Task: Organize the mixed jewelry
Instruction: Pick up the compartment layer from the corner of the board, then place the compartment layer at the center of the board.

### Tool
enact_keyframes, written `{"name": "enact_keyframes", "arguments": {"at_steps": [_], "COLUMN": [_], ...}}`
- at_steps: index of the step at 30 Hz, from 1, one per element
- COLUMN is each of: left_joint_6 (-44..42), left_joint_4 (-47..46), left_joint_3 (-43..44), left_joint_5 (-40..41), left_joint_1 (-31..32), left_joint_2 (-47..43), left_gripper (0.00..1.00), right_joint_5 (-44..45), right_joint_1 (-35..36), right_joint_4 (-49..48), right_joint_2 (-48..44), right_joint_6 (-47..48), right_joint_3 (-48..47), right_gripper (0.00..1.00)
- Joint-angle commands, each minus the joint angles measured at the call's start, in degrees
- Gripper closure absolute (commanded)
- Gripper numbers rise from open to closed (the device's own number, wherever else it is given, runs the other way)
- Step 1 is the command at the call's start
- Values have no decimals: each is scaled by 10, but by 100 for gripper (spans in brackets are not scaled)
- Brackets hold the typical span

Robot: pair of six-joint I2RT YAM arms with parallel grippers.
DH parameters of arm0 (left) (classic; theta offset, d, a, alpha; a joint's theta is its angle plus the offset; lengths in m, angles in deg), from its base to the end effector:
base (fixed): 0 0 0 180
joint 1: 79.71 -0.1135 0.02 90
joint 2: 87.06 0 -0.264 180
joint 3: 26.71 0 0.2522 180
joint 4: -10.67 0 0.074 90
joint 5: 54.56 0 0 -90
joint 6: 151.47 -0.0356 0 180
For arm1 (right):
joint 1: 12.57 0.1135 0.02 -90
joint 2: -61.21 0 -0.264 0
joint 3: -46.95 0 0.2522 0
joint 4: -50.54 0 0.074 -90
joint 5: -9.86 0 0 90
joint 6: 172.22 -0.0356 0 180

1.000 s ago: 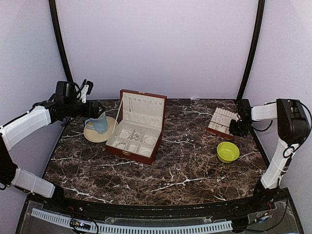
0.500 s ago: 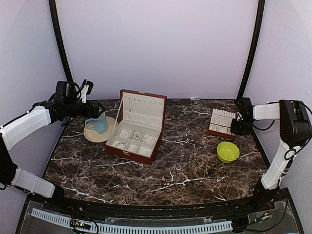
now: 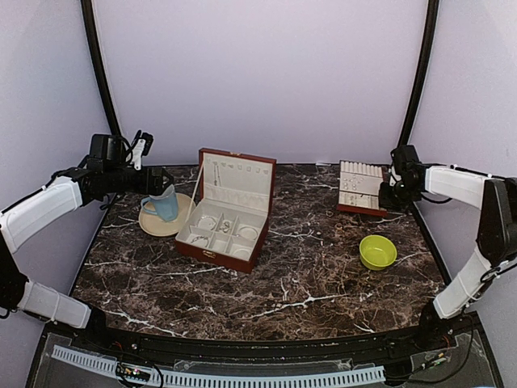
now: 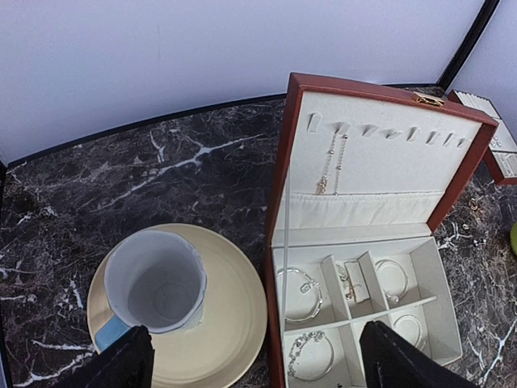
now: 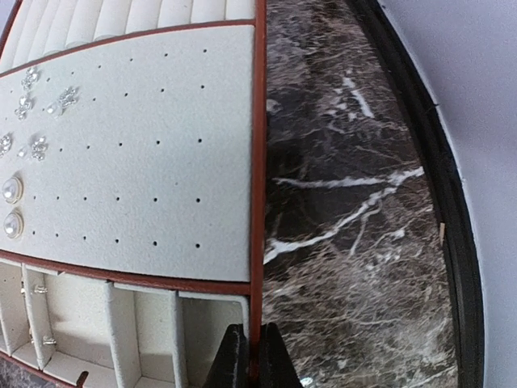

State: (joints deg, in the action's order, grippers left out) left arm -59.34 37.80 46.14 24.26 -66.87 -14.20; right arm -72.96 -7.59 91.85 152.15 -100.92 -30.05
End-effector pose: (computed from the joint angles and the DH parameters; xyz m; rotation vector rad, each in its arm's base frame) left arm 0.2825 -0.0715 0.3160 0.3135 2.0300 -0.3622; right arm 0.3306 0.0243 0.2269 0.3506 2.4994 0.0071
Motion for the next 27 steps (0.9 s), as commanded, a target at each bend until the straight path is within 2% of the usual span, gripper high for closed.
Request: {"name": "enact_keyframes", "arguments": {"at_steps": [1,16,27], "left_joint_6": [-3,-5,1], "left_joint_4": [-10,-17,-21], "left_joint_3": [-12,-19,-22], "left_joint_5": [-4,11,0], "left_joint_1": [-4,-4,-4], "left_joint_2": [-27,-18,-2], "left_gripper": [8,9,9], "right_joint_5": [-12,19,45], "right_joint_1": [64,296,488], "right_joint_4": [13,81,84], "right_joint_2": [-52,-213,-241], "right_joint_6": [-31,-179,-341], "right_joint_3": [7,120,210], "right_gripper": [100,100,100]}}
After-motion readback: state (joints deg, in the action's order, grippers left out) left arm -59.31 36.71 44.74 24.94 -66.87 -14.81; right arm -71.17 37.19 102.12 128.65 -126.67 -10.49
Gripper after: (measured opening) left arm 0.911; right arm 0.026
